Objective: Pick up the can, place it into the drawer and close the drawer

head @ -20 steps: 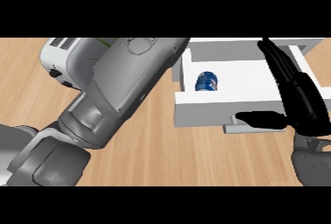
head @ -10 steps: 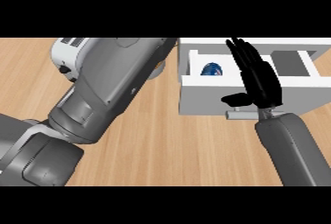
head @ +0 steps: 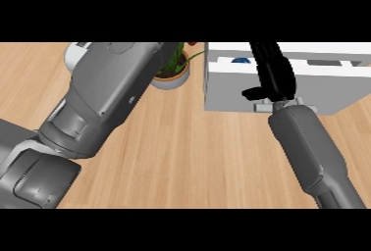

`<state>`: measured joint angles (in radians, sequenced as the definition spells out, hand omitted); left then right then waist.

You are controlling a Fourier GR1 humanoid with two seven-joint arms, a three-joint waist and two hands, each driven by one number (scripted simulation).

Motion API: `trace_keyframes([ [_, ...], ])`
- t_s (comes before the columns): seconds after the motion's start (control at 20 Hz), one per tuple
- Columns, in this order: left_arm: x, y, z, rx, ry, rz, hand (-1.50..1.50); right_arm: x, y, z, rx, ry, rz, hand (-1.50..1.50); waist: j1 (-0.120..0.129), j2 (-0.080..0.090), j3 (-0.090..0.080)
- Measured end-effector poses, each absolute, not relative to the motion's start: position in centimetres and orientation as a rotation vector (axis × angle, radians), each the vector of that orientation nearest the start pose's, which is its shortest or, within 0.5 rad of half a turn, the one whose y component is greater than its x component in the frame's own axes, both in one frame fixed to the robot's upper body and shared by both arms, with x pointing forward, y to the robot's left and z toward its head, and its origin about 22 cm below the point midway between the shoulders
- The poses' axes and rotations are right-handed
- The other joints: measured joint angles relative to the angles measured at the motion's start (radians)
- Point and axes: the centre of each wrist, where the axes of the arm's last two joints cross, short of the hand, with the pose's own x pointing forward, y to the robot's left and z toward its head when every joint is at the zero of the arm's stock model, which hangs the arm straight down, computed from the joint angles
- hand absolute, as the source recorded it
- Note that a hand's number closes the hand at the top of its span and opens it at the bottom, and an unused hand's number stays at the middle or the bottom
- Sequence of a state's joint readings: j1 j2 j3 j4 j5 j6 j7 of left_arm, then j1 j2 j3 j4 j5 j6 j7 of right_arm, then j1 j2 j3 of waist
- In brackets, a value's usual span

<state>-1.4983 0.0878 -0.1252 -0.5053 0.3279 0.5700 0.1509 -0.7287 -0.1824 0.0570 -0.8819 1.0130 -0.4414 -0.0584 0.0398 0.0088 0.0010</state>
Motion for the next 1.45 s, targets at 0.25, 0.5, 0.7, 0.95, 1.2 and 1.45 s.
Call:
trace_keyframes([
  [0.25,44.8,5.2,26.7,0.081,-1.712,0.014,-1.5,42.3,-18.6,6.4,-1.22,-1.776,0.871,-1.5,0.016,0.0,0.0],
  [0.5,44.7,6.8,26.2,0.08,-1.703,0.006,-1.5,44.1,-18.4,7.8,-1.281,-1.772,0.858,-1.5,0.032,0.003,-0.001],
  [0.7,44.5,8.1,26.3,0.086,-1.705,-0.001,-1.5,45.1,-18.3,9.0,-1.309,-1.755,0.872,-1.5,0.042,0.007,0.0],
  [0.95,44.1,9.1,25.9,0.08,-1.699,-0.007,-1.5,45.9,-18.5,10.0,-1.307,-1.743,0.899,-1.5,0.051,0.016,0.004],
  [1.2,43.6,10.1,25.6,0.067,-1.701,-0.016,-1.5,46.2,-18.7,10.3,-1.264,-1.754,0.895,-1.5,0.053,0.019,0.007],
  [1.45,43.1,11.6,25.3,0.066,-1.705,-0.013,-1.5,46.5,-18.5,11.3,-1.185,-1.817,0.855,-1.5,0.053,0.015,0.006],
])
